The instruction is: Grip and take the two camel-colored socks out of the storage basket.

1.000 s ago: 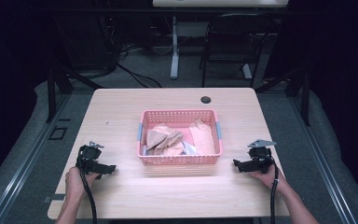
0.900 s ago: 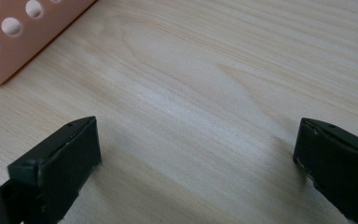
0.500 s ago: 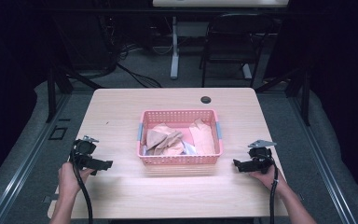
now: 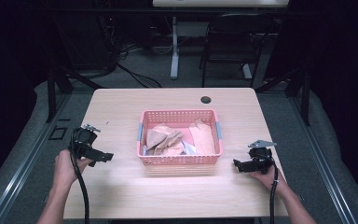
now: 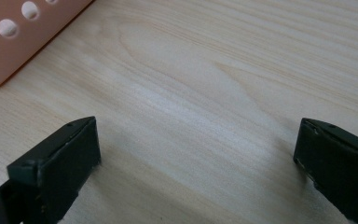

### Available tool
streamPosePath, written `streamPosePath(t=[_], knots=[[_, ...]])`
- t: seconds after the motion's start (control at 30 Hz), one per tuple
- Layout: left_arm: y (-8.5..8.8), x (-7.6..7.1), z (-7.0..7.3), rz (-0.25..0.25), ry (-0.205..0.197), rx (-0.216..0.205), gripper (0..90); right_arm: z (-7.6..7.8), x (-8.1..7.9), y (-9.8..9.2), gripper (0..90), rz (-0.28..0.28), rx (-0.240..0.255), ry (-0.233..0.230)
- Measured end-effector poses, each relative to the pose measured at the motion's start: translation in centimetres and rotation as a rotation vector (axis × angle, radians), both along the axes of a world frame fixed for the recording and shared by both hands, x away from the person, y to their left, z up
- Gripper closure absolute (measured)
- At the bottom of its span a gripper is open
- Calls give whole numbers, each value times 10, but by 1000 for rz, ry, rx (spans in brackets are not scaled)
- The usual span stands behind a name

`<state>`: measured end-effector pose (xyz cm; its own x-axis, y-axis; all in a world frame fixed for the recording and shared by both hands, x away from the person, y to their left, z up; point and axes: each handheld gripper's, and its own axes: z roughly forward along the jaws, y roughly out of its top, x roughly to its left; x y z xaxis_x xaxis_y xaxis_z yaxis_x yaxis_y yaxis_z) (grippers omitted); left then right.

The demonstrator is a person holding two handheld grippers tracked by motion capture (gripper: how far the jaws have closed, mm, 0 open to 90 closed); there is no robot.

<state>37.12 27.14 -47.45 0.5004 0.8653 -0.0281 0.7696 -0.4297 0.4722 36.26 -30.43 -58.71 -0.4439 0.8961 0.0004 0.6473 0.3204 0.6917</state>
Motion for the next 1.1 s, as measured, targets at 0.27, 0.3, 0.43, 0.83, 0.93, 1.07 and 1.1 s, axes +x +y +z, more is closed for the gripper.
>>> streamPosePath(t=[0.27,0.3,0.43,0.83,0.93,1.07,1.1], knots=[[-12,12,34,-72,-22,18,5,0,0,0,0,-2,2,-2],[-14,14,37,-80,-18,21,5,0,0,0,0,-2,1,-1],[-24,22,53,-115,-9,45,5,0,-1,0,0,-2,-1,0],[-61,44,85,-206,5,76,6,0,-1,0,0,-5,5,-4],[-80,53,87,-242,28,94,13,0,-1,0,0,-3,5,-3],[-97,60,85,-266,46,106,14,0,-1,0,0,-3,5,-3],[-103,63,84,-280,57,100,13,0,-1,0,0,-3,6,-3]])
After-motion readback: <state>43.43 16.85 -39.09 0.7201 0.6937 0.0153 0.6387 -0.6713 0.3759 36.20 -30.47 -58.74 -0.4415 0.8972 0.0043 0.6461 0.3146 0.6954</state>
